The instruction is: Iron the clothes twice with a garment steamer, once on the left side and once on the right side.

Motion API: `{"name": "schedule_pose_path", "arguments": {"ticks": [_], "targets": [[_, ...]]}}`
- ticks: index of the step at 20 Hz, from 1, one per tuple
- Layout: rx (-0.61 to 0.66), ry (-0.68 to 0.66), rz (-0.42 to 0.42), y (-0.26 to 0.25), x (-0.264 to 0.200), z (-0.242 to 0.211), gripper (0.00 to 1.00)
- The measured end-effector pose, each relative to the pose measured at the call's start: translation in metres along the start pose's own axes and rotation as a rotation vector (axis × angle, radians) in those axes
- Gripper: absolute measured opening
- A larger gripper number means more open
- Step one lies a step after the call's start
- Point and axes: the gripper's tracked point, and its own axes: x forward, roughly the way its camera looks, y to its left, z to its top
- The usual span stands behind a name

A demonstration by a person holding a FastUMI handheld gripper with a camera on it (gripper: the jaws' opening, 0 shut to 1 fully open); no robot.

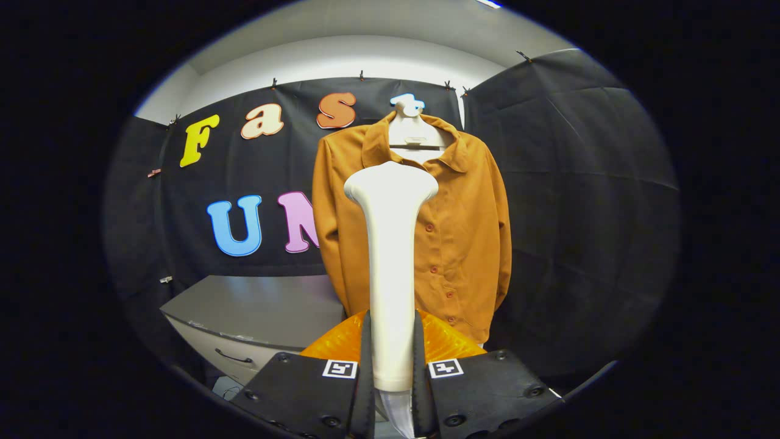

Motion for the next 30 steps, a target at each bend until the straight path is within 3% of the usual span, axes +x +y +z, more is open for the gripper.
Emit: {"name": "schedule_pose_path", "arguments": {"ticks": [7,13,30], "targets": [[-0.017,-0.058,0.085,0.070,-0.006,0.045,0.28],[-0.030,-0.086,0.153,0.123,-0.021,0.059,0.28],[-0.025,-0.107,0.158,0.155,-0.038,0.067,0.28]]}}
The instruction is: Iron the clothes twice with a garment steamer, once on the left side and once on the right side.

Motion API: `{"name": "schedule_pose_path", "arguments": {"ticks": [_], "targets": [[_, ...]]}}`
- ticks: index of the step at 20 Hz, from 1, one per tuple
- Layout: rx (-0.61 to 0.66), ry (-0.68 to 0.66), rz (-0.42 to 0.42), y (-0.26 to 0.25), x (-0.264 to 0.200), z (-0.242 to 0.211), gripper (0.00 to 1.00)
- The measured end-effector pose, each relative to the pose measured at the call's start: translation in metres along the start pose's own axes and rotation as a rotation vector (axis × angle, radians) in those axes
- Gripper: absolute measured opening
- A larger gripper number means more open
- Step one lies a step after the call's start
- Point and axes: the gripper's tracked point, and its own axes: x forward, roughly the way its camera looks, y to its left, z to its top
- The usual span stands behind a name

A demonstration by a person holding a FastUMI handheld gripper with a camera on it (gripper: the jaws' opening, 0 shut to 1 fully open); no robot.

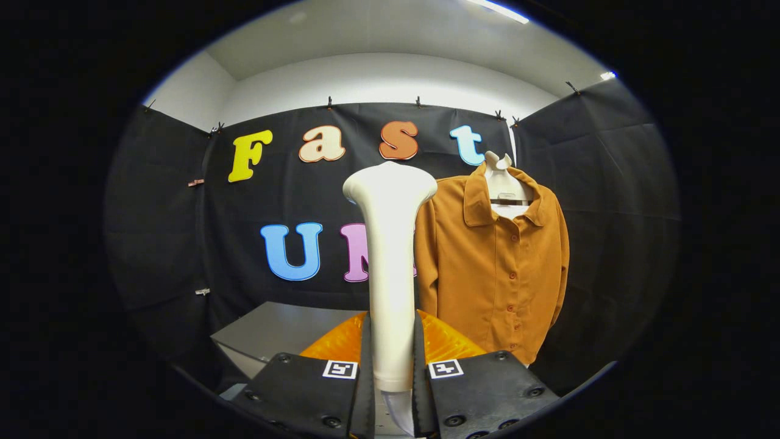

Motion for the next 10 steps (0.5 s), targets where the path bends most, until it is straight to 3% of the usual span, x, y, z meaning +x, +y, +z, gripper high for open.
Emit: {"name": "schedule_pose_path", "arguments": {"ticks": [10], "targets": [[0.003,0.008,-0.006,0.0029,0.0018,-0.0024,0.28]]}}
